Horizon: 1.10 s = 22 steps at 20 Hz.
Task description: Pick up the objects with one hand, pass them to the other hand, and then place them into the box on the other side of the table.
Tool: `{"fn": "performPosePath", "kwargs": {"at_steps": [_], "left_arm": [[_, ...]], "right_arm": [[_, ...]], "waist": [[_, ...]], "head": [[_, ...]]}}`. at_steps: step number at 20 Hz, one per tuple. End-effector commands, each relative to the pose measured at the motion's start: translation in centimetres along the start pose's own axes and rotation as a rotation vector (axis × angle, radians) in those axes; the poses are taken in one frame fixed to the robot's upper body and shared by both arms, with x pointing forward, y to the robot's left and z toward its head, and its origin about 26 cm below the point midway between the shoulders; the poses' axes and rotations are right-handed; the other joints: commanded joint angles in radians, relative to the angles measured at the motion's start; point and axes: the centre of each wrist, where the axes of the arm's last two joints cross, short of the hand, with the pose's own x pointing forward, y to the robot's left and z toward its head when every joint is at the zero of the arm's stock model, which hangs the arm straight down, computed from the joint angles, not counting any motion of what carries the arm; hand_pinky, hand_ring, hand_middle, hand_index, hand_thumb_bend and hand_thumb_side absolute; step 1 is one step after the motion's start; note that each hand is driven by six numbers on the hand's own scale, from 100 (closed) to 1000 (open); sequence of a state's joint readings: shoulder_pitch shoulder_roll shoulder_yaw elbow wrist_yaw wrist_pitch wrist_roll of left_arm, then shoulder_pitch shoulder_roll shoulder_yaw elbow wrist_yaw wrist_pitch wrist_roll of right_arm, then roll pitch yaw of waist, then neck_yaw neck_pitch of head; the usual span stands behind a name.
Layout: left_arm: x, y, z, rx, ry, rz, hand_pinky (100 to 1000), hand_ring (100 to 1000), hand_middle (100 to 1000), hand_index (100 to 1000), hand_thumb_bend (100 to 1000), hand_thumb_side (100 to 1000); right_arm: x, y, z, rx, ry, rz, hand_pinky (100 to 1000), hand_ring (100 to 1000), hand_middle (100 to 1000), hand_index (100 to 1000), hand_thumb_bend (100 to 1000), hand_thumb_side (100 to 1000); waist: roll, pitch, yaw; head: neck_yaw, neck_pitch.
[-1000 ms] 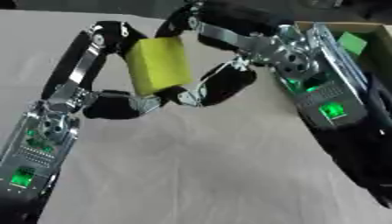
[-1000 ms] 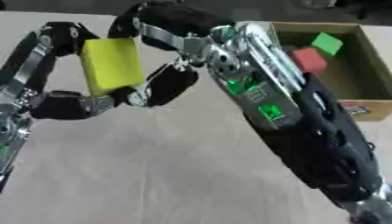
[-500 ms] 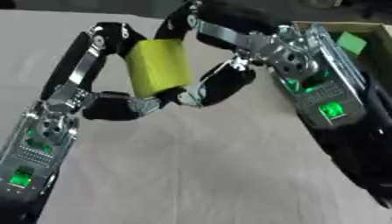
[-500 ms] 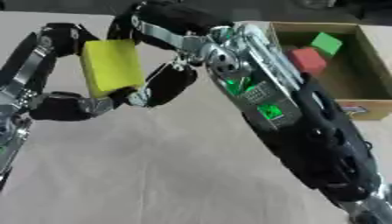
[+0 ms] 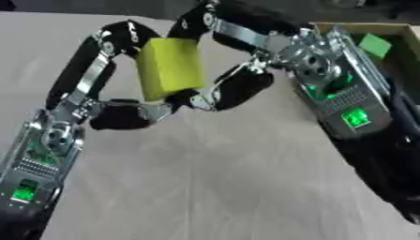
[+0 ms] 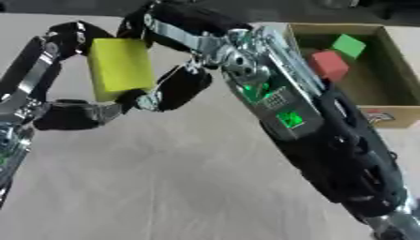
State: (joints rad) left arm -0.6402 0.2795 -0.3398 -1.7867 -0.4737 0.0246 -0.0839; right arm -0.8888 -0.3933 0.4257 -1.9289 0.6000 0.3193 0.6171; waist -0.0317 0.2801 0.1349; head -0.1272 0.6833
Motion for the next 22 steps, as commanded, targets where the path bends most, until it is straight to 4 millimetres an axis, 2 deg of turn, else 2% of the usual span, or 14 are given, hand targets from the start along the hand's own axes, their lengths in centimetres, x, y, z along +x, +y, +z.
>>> {"fn": "performPosePath", "kwargs": {"at_steps": [1, 4, 8, 11, 13, 15, 16, 18, 22], "left_arm": [[-0.2, 0.5, 0.1, 0.037, 0.014, -0.041, 652, 686, 686, 854, 571, 313], [-0.6, 0.6, 0.3, 0.056, 0.041, -0.068, 660, 693, 695, 861, 606, 350], [-2.1, 0.8, 1.3, 0.113, 0.137, -0.105, 672, 703, 706, 866, 613, 399], [-3.6, 0.8, 2.7, 0.135, 0.221, -0.131, 676, 707, 708, 866, 601, 422], [-4.7, 1.2, 4.0, 0.151, 0.284, -0.144, 675, 701, 702, 863, 558, 452], [-5.6, 2.1, 5.6, 0.194, 0.353, -0.148, 668, 692, 692, 853, 488, 488], [-5.8, 2.6, 6.2, 0.220, 0.378, -0.140, 668, 690, 690, 852, 481, 488], [-6.0, 4.0, 7.4, 0.290, 0.412, -0.141, 663, 680, 679, 841, 409, 478], [-5.7, 6.5, 9.5, 0.417, 0.443, -0.144, 662, 677, 677, 833, 390, 496]], "right_arm": [[-0.1, -1.2, 0.9, -0.034, 0.007, 0.020, 879, 747, 505, 641, 198, 143], [-0.3, -1.4, 1.3, -0.044, 0.014, 0.004, 880, 748, 504, 644, 191, 142], [-0.8, -2.2, 2.5, -0.114, 0.039, -0.051, 888, 754, 508, 658, 169, 140], [-1.8, -3.2, 3.5, -0.198, 0.062, -0.121, 893, 759, 515, 669, 153, 135], [-2.8, -4.1, 4.5, -0.267, 0.095, -0.159, 896, 763, 516, 675, 136, 137], [-4.1, -4.7, 5.8, -0.329, 0.154, -0.188, 897, 765, 519, 679, 135, 136], [-4.7, -4.9, 6.4, -0.353, 0.185, -0.196, 897, 765, 520, 680, 135, 136], [-6.0, -5.2, 7.8, -0.393, 0.268, -0.205, 900, 771, 526, 690, 136, 144], [-8.5, -5.9, 9.9, -0.438, 0.414, -0.234, 905, 776, 531, 698, 144, 155]], "waist": [[0.004, -0.014, -0.002], [0.005, -0.012, -0.003], [0.008, -0.013, -0.010], [0.013, -0.020, -0.018], [0.018, -0.025, -0.023], [0.024, -0.032, -0.027], [0.027, -0.034, -0.028], [0.032, -0.040, -0.028], [0.037, -0.048, -0.028]], "head": [[-0.007, -0.004], [-0.012, -0.009], [-0.036, -0.025], [-0.078, -0.036], [-0.116, -0.049], [-0.150, -0.052], [-0.162, -0.053], [-0.183, -0.048], [-0.205, -0.041]]}}
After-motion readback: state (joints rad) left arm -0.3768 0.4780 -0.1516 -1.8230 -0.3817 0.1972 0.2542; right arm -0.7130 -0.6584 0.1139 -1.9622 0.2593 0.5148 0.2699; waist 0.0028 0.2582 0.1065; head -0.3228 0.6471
